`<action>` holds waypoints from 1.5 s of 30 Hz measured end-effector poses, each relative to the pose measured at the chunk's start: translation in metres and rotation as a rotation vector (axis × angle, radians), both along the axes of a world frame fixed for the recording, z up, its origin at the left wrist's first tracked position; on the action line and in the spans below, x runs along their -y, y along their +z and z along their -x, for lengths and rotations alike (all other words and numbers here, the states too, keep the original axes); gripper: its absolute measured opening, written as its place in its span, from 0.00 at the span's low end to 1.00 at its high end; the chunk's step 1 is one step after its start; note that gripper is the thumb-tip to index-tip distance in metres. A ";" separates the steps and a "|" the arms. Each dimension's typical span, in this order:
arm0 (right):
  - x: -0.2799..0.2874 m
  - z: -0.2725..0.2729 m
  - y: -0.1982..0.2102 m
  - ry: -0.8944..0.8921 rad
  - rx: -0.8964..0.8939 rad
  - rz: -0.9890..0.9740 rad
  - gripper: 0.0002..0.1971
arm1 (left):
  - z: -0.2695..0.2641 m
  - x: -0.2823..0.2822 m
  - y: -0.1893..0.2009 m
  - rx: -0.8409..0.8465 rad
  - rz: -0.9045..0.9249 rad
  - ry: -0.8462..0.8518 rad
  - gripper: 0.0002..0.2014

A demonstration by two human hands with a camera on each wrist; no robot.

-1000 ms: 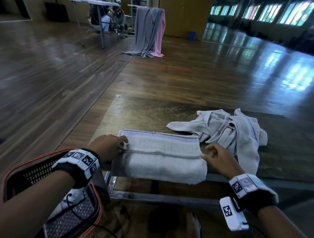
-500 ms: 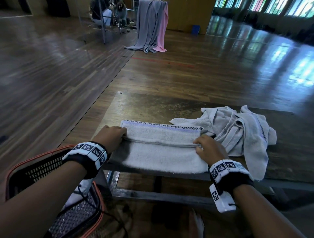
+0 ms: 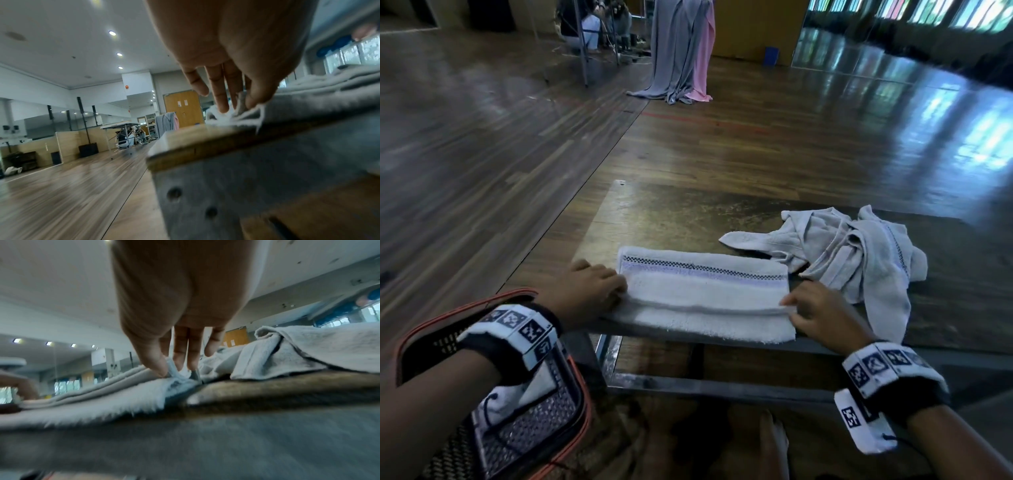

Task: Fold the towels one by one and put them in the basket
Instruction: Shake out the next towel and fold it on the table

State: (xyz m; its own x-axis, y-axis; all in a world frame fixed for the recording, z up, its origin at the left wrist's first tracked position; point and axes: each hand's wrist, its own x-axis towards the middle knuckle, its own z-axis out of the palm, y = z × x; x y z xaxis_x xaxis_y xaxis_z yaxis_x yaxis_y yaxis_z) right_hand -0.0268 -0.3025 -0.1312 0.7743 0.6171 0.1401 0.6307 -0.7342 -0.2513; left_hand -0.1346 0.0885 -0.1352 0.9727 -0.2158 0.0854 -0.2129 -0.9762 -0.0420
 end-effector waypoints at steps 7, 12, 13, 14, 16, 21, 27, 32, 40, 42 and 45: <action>-0.007 0.003 -0.015 -0.124 0.069 0.043 0.08 | -0.003 -0.006 -0.016 0.003 0.110 0.068 0.09; -0.015 -0.012 -0.014 -0.617 -0.230 -0.060 0.06 | -0.013 0.003 -0.014 0.028 0.132 0.130 0.09; -0.013 -0.016 -0.013 -0.624 -0.312 -0.103 0.11 | -0.012 0.005 -0.015 0.039 0.121 0.139 0.09; -0.012 -0.018 -0.011 -0.603 -0.385 -0.138 0.16 | -0.012 0.007 -0.015 0.047 0.105 0.142 0.09; -0.013 -0.016 -0.006 -0.557 -0.528 -0.169 0.25 | -0.011 0.010 -0.015 0.048 0.088 0.140 0.08; -0.011 -0.006 0.002 -0.464 -0.610 -0.211 0.16 | -0.009 0.013 -0.011 0.032 0.078 0.154 0.08; 0.007 -0.004 0.009 -0.572 -0.241 -0.385 0.21 | -0.008 0.013 -0.011 0.027 0.086 0.150 0.09; -0.003 0.000 -0.002 -0.214 -0.076 -0.126 0.07 | -0.008 0.013 -0.007 0.012 0.117 0.135 0.09; -0.020 -0.008 -0.008 -0.215 0.070 0.138 0.10 | -0.012 0.005 -0.001 -0.042 0.240 0.142 0.12; -0.020 -0.009 -0.003 -0.244 0.101 0.032 0.10 | -0.011 0.002 0.005 0.028 0.280 0.119 0.10; -0.016 -0.008 0.007 -0.182 0.212 -0.106 0.11 | -0.008 0.000 0.016 0.285 0.286 0.070 0.07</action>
State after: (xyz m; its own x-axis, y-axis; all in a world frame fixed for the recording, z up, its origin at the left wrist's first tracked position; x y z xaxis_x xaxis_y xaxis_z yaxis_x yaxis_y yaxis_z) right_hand -0.0185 -0.2867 -0.1241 0.8174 0.4446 0.3663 0.5379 -0.8166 -0.2092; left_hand -0.1267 0.0889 -0.1190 0.9127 -0.0787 0.4010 -0.1651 -0.9687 0.1855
